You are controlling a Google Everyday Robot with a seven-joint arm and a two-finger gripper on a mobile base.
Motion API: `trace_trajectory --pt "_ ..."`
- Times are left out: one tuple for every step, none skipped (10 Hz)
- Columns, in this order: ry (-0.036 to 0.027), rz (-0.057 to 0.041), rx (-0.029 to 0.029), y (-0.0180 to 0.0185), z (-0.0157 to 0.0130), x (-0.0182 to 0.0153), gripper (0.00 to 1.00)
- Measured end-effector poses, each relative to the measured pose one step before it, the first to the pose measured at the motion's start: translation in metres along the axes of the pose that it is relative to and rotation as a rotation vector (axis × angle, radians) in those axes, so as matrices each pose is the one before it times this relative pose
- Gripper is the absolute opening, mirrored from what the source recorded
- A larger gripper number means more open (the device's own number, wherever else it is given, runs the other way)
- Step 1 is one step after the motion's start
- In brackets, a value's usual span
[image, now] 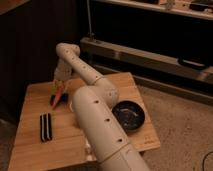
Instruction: Place the pepper on the white sponge
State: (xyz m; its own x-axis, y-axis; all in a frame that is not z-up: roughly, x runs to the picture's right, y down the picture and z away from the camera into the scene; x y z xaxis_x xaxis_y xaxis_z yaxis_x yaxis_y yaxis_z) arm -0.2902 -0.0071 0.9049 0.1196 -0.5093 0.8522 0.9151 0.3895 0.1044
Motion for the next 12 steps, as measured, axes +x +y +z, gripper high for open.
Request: trace_trajectory --pt "-0.00491 -0.00752 -0.00323 -0.00390 0.00371 -0.00185 0.20" --pt "-0.00181 0.00106 -0.00356 0.00174 0.00156 0.00095 0.20" --pt "-0.00059 0.00186 -0.00211 0.00202 -0.00011 0.00114 0.20" --pt "-0.00013 -0.00016 -0.00633 0.00132 0.00212 0.00063 0.22" --pt "0.00225 -0.00473 -0.00911 -0.00166 0.00086 -0.00114 0.30" --pt "0.00127 -0.00265 -0.01005 0.00001 0.00171 -0.00078 0.39" --pt "0.00229 -0.00057 -0.00561 0.00050 -0.00045 0.00007 0.47" --pt "0.00033 0.00260 -0.00902 0.00250 0.00063 0.00073 0.62" --pt "-0.00023 0.00167 -0.00370 -0.00046 0.00118 0.00007 0.70" --pt "-0.00030 0.00008 -0.00384 -0.00141 0.00127 -0.00042 0.76" --pt "-0.00037 0.00021 -0.00357 -0.00202 0.00136 -0.00054 0.80" --pt "-0.00038 0.00413 -0.00616 0.00103 0.00077 0.00078 0.80"
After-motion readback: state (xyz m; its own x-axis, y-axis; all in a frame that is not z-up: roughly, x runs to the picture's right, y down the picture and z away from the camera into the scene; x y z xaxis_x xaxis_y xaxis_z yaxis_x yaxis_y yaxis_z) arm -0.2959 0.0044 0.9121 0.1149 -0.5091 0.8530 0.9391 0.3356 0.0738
